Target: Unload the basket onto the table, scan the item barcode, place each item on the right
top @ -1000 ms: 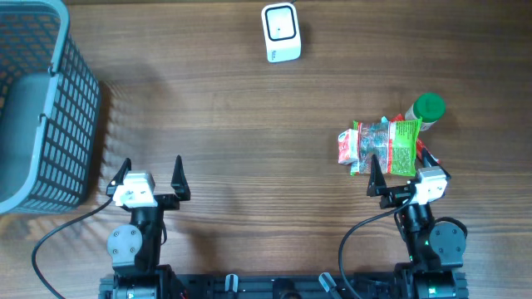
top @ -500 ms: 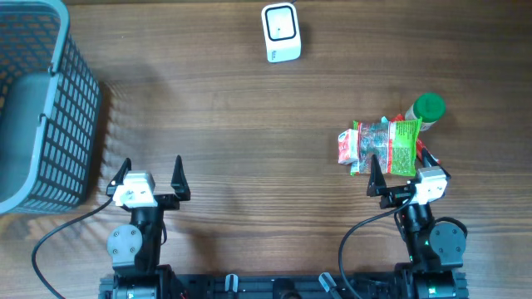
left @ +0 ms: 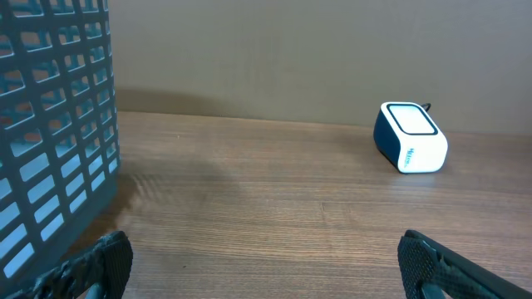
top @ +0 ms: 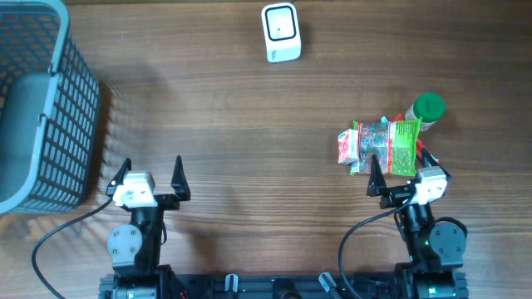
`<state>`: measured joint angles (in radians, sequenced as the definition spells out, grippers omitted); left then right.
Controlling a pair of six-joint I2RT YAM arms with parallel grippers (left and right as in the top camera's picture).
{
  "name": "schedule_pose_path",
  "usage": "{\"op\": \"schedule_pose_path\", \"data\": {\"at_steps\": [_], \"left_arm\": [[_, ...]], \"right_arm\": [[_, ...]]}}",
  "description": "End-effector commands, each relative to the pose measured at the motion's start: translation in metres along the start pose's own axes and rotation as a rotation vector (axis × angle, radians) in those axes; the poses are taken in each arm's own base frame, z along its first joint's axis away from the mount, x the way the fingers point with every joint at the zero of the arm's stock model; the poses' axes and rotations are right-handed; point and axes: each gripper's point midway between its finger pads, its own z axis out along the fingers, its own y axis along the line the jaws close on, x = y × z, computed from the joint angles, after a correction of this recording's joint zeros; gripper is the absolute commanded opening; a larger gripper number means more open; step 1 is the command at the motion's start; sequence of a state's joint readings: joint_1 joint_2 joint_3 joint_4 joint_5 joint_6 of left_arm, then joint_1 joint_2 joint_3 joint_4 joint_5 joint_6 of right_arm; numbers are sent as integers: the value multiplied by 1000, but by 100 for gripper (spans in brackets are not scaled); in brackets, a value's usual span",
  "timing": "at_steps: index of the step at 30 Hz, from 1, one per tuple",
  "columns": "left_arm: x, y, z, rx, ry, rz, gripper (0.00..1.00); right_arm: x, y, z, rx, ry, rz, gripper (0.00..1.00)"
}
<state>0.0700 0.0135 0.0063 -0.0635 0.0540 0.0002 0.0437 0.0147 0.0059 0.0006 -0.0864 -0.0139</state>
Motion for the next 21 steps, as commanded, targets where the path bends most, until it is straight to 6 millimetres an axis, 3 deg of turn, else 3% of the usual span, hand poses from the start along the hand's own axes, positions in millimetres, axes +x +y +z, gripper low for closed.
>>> {"op": "schedule_pose_path", "data": {"at_steps": [1, 21], "left_arm": [[1, -5, -1, 29, 1, 19, 100], [0, -5, -1, 29, 1, 19, 100]], "right_arm": [[-3, 1, -1, -9, -15, -13, 100], [-3, 1, -1, -9, -14, -13, 100]]}}
